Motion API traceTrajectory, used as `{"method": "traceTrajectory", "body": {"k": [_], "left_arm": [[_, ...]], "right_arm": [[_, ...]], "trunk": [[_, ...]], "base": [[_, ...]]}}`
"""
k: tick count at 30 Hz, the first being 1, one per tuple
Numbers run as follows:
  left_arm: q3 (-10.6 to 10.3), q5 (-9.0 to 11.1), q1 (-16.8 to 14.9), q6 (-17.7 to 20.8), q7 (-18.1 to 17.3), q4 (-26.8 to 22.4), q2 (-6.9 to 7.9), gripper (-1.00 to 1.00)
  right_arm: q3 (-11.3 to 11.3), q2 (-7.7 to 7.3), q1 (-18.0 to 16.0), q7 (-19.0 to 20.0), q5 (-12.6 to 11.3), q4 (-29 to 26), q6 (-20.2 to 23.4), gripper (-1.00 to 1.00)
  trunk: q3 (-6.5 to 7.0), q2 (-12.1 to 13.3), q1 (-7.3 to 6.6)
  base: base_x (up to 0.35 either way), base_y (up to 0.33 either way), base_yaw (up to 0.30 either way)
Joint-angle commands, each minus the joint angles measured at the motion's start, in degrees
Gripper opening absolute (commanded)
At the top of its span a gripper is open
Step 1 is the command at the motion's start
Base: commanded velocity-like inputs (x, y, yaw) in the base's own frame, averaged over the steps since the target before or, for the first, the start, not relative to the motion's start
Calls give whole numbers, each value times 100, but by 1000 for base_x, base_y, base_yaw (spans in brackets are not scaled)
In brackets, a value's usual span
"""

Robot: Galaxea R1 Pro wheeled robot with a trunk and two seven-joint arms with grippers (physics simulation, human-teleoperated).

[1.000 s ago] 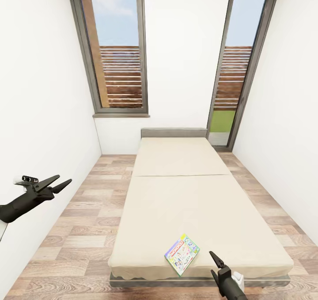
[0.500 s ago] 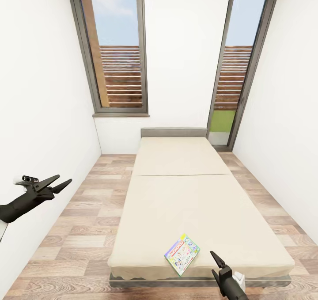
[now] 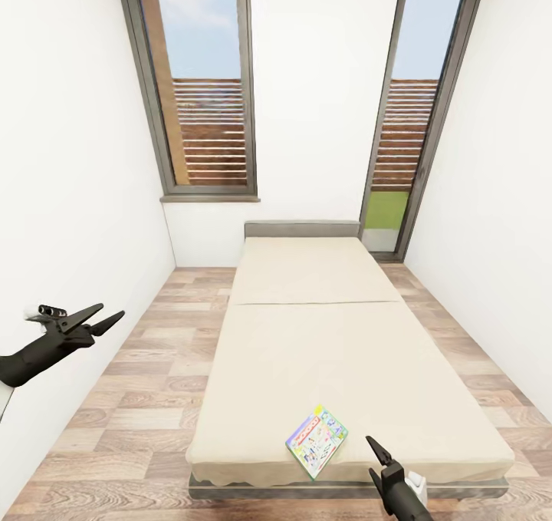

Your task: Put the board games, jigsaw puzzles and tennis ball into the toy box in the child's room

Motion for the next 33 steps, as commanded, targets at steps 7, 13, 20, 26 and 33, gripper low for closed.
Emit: {"method": "traceTrajectory", "body": {"k": [7,13,20,26,33], "left_arm": [[5,-10,-5,85,-23,0,17,100],[32,-13,-6,176,-23,0,35,100],[49,-13,-6,338,-23,0,37,100],[53,-15,-6,428,-23,0,50,100],[53,-32,-5,589,-23,-7,55,100]], "right_arm": [[-2,-5,-4,3,-34,3,36,100],[-2,9,-5,7,-33,3,18,100],[0,11,-5,9,-28,5,-6,100],[10,29,-5,2,-15,11,-43,100],[15,28,-5,1,3,11,-58,100]], "trunk": [[-134,-288,155],[-242,-529,287],[-367,-810,441],[-475,-1050,573],[-601,-1331,726]], "base": [[0,0,0],[0,0,0],[0,0,0],[0,0,0],[0,0,0]]}}
